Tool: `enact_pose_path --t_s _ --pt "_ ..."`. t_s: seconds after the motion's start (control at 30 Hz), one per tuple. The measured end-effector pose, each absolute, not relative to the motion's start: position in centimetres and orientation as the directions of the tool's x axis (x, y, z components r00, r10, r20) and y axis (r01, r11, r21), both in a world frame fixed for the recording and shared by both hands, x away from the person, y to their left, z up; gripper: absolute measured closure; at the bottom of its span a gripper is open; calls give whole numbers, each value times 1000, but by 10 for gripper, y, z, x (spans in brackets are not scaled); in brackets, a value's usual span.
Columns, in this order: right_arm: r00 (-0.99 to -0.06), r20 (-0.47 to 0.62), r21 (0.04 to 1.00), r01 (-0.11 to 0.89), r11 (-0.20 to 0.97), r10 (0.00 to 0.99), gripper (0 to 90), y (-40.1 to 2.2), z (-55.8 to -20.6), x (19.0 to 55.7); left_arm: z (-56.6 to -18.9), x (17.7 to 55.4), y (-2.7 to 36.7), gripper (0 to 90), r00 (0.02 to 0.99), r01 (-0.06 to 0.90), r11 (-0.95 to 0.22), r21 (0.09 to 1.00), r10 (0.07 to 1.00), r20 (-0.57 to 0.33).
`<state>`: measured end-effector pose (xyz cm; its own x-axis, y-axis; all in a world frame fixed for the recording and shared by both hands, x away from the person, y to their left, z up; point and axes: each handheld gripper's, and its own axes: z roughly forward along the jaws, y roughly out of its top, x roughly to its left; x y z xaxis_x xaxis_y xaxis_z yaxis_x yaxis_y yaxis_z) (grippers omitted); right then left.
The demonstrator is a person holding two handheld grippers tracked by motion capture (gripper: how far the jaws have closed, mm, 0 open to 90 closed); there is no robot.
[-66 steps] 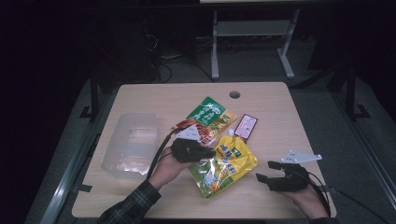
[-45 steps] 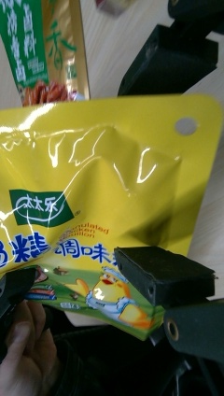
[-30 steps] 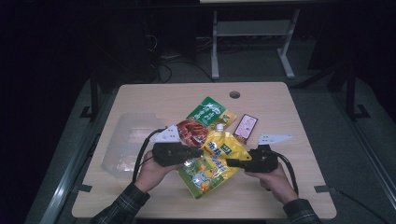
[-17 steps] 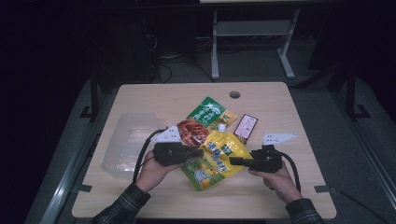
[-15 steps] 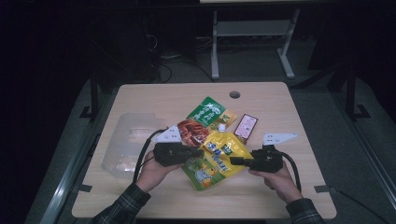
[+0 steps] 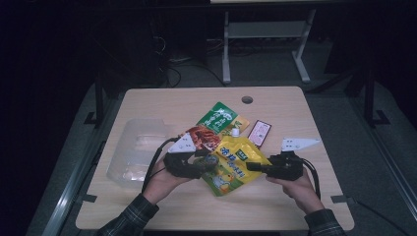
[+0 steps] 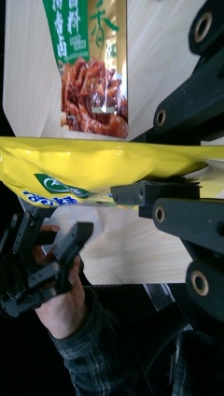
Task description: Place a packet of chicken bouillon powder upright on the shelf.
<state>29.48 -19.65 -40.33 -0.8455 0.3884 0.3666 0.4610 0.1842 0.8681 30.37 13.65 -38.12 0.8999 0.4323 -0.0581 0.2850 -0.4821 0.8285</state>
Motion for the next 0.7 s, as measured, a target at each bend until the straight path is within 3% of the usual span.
enact_pose_path --t_s 0.2,0.7 --pt "-834 340 871 453 189 435 817 -201 -388 295 -385 288 136 256 902 283 -504 816 430 -47" --pt "-812 301 854 463 238 500 830 -184 -367 310 -421 239 144 175 906 315 -542 779 415 -78"
